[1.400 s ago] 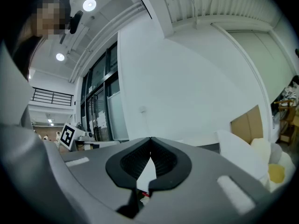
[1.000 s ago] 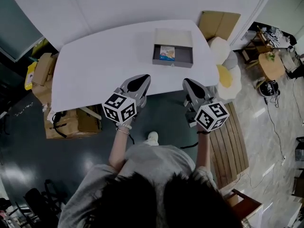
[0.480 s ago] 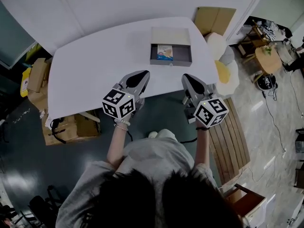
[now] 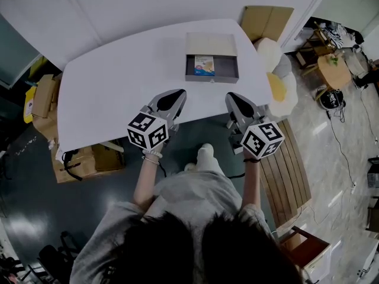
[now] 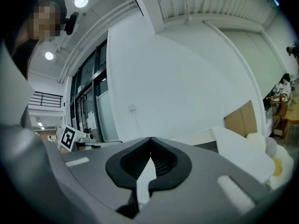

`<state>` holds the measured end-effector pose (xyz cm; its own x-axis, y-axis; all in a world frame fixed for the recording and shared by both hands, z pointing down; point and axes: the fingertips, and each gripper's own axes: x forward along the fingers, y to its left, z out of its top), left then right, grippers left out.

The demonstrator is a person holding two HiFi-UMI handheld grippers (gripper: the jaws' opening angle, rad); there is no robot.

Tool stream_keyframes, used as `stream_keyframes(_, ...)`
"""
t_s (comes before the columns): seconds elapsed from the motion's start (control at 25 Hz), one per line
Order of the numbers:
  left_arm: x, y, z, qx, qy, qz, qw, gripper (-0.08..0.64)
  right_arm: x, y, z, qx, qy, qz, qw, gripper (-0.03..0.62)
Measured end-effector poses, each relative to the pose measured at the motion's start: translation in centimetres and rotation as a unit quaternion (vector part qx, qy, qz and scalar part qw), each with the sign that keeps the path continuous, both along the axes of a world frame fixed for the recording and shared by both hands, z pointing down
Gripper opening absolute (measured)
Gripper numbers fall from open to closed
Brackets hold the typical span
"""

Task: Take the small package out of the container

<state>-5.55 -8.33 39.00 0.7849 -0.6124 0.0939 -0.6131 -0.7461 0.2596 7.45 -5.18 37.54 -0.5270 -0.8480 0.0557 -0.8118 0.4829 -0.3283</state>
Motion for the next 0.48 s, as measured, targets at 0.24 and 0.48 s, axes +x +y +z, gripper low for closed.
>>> stream_keyframes(0.24, 0.8, -1.6, 0.4, -0.008, 0.0, -0.006, 0.9999, -0.008, 0.9, -1.9, 0.6, -0.012, -0.006, -0.005, 1.0, 0.012)
stream_keyframes(0.48, 1.4, -4.0, 0.8, -0.013, -0.005, -0.018, 0.9997, -0.008, 1.6, -5.0, 1.0, -0.019, -0.015, -0.019, 1.0, 0.012)
